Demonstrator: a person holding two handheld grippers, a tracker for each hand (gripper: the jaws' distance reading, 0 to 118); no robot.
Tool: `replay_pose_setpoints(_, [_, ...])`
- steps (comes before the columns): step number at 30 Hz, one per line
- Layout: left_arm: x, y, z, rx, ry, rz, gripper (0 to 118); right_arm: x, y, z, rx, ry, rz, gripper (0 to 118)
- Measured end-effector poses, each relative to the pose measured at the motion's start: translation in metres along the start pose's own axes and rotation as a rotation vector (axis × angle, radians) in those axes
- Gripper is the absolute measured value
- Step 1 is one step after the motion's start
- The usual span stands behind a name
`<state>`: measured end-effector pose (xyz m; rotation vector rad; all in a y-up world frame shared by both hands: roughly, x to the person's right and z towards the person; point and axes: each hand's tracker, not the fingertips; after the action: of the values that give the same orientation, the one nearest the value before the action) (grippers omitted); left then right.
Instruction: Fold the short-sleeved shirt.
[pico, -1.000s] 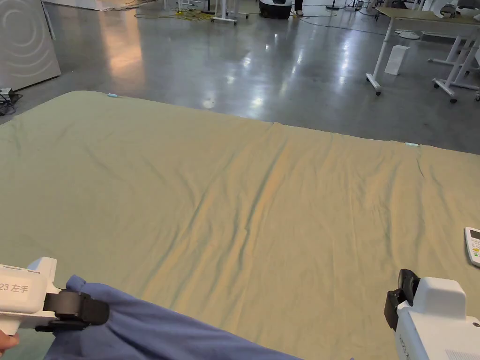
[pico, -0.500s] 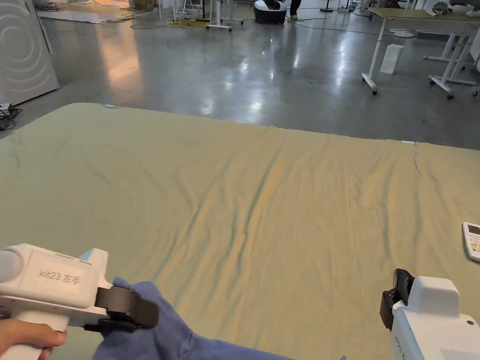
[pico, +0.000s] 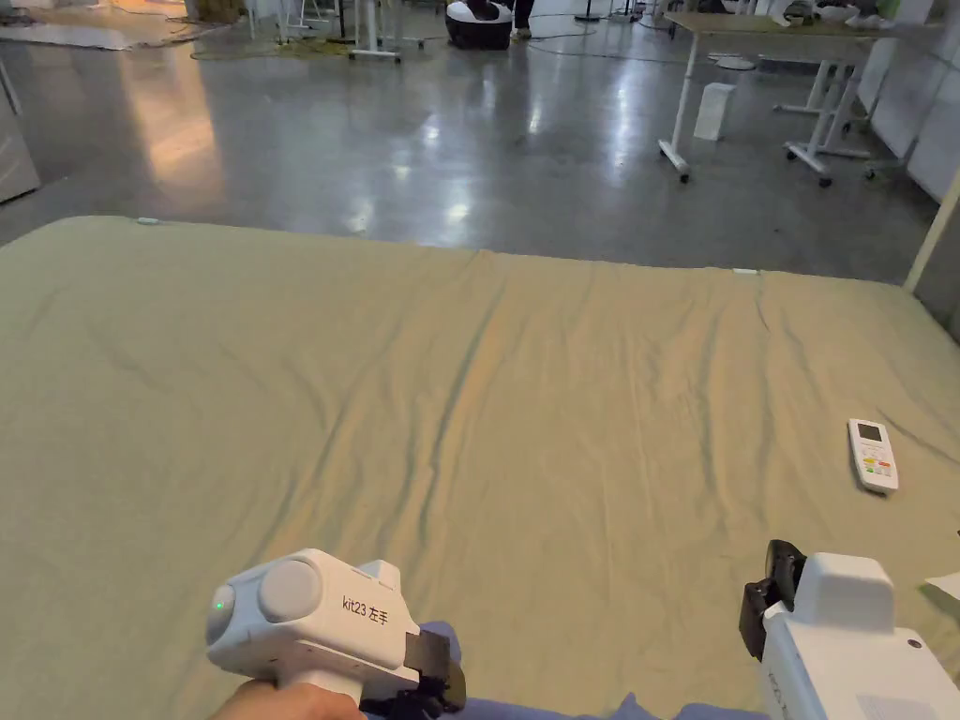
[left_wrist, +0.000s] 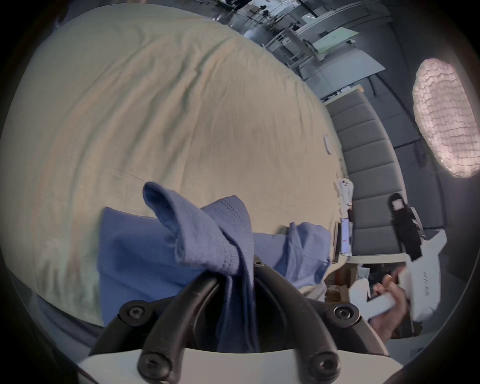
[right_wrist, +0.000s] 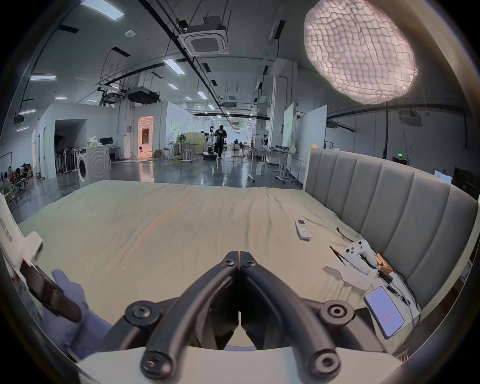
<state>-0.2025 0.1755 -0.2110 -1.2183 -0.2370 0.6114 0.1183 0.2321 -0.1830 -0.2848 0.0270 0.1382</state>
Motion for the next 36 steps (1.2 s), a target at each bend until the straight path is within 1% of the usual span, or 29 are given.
replay_pose_setpoints(2, [0.003, -0.001, -0.017, -0.013, 0.013, 0.006, 8, 0.003, -0.002, 0.001, -0.005, -0.005, 0.002, 0])
replay_pose_setpoints(5, [0.017, -0.012, -0.031, -0.043, 0.067, -0.063, 8, 0.006, -0.004, 0.002, -0.012, -0.013, 0.005, 0])
replay_pose_setpoints(8, [0.028, -0.024, -0.034, -0.066, 0.084, -0.088, 8, 0.007, -0.004, 0.004, -0.019, -0.021, 0.005, 0])
replay_pose_setpoints(11, [0.015, -0.021, -0.044, -0.081, 0.101, -0.098, 9, 0.008, -0.007, 0.003, -0.028, -0.022, 0.002, 0])
replay_pose_setpoints(13, [0.014, -0.021, -0.045, -0.079, 0.095, -0.096, 19, 0.008, -0.008, 0.003, -0.033, -0.024, 0.001, 0])
replay_pose_setpoints(15, [0.014, -0.016, -0.043, -0.082, 0.052, -0.072, 38, 0.007, -0.01, 0.002, -0.038, -0.022, 0.0, 0])
replay_pose_setpoints(17, [0.015, -0.014, -0.038, -0.089, -0.01, -0.05, 50, 0.007, -0.01, 0.001, -0.042, -0.02, -0.001, 0])
replay_pose_setpoints(18, [0.013, -0.016, -0.033, -0.085, -0.015, -0.053, 53, 0.007, -0.011, 0.001, -0.044, -0.02, 0.0, 0])
replay_pose_setpoints(22, [0.009, -0.01, -0.011, -0.048, -0.07, -0.079, 53, 0.008, -0.01, 0.001, -0.045, -0.02, 0.001, 0])
replay_pose_setpoints(24, [0.005, -0.005, 0.003, -0.007, -0.125, -0.079, 52, 0.009, -0.011, 0.001, -0.044, -0.022, 0.0, 0])
replay_pose_setpoints(26, [0.007, -0.006, 0.014, 0.022, -0.132, -0.113, 52, 0.01, -0.011, 0.002, -0.045, -0.024, -0.002, 0])
replay_pose_setpoints(27, [0.007, -0.006, 0.015, 0.034, -0.111, -0.13, 48, 0.011, -0.01, 0.003, -0.046, -0.025, -0.005, 0])
replay_pose_setpoints(28, [0.006, -0.006, 0.013, 0.046, -0.089, -0.144, 40, 0.011, -0.01, 0.003, -0.048, -0.024, -0.008, 0])
replay_pose_setpoints(29, [0.005, -0.007, 0.009, 0.049, -0.075, -0.151, 26, 0.011, -0.01, 0.003, -0.049, -0.025, -0.009, 0])
replay_pose_setpoints(30, [0.012, -0.013, 0.007, 0.041, -0.068, -0.153, 17, 0.011, -0.01, 0.004, -0.05, -0.025, -0.01, 0])
replay_pose_setpoints(33, [0.013, -0.02, -0.016, 0.009, -0.06, -0.176, 17, 0.012, -0.01, 0.005, -0.051, -0.025, -0.009, 0])
replay_pose_setpoints(34, [0.01, -0.023, -0.033, -0.02, -0.046, -0.19, 14, 0.012, -0.01, 0.005, -0.052, -0.024, -0.009, 0])
replay_pose_setpoints(36, [0.015, -0.031, -0.05, -0.046, -0.031, -0.22, 13, 0.012, -0.012, 0.002, -0.053, -0.022, -0.007, 0])
